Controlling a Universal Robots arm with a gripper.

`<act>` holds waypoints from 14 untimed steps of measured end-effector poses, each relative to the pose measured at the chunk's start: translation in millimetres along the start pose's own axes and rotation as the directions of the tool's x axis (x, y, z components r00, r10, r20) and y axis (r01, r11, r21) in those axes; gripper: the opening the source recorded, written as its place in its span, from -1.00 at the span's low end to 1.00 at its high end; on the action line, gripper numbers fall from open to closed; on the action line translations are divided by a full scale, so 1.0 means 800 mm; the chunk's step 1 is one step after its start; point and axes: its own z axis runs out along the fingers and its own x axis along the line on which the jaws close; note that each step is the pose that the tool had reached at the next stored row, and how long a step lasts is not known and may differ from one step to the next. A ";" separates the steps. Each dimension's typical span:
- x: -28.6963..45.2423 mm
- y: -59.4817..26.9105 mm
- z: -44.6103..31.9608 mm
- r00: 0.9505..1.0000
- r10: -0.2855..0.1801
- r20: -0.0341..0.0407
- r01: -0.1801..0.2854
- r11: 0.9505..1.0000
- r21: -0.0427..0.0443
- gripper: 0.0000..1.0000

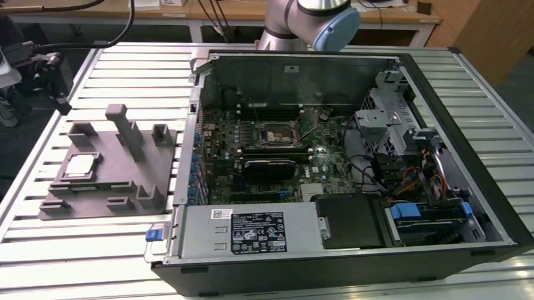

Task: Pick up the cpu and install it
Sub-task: 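Pick up the cpu and move it towards the insertion slot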

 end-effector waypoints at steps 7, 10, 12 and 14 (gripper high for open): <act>0.0008 -0.001 0.0161 1.000 0.001 0.000 -0.001 1.000 0.000 0.41; 0.0007 -0.001 0.0214 1.000 0.001 -0.001 -0.001 1.000 0.000 0.41; 0.0008 -0.002 0.0247 1.000 0.001 -0.001 -0.001 1.000 0.000 0.41; 0.0007 -0.002 0.0282 1.000 0.001 0.000 -0.001 1.000 0.001 0.41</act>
